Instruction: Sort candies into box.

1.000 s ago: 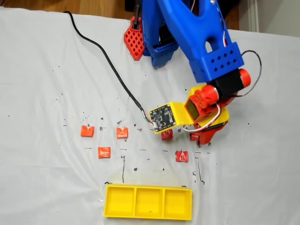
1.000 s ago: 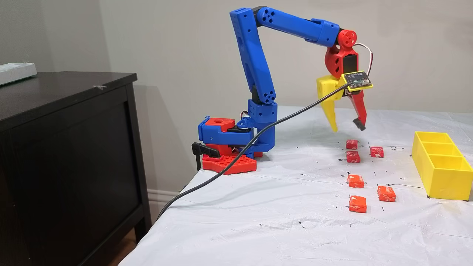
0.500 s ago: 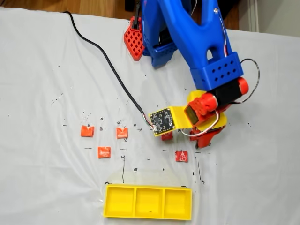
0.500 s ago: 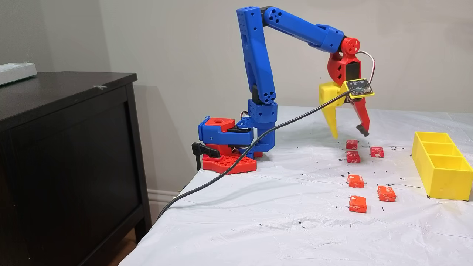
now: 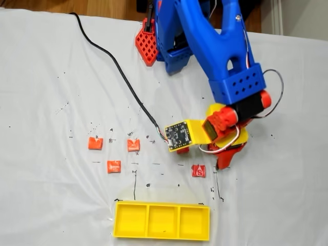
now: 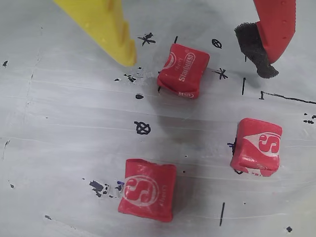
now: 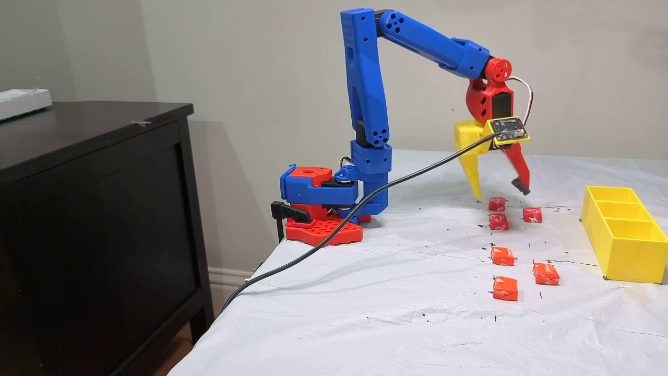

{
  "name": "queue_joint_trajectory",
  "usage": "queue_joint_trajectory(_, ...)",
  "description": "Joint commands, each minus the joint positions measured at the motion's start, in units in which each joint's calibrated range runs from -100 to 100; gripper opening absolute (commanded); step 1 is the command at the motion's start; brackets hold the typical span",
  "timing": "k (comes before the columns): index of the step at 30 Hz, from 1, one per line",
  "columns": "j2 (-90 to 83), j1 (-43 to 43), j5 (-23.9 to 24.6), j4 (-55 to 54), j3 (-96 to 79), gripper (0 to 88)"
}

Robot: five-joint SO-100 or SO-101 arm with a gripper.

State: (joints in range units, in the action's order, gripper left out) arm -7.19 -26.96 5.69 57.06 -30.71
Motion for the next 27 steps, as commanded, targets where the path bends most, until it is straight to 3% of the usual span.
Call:
queue_joint_trajectory(1, 1.0, 0.4, 0.0, -1.4, 3.4, 30.7)
queue_joint_trajectory(21, 5.1, -0.4, -0.3, -7.2, -0.6, 24.5)
queue_joint_trajectory(26, 3.8, -0.4, -0.7, -6.3, -0.4, 0.4)
queue_joint_trajectory(27, 3.2, -0.2, -0.7, -5.9, -0.3, 0.1)
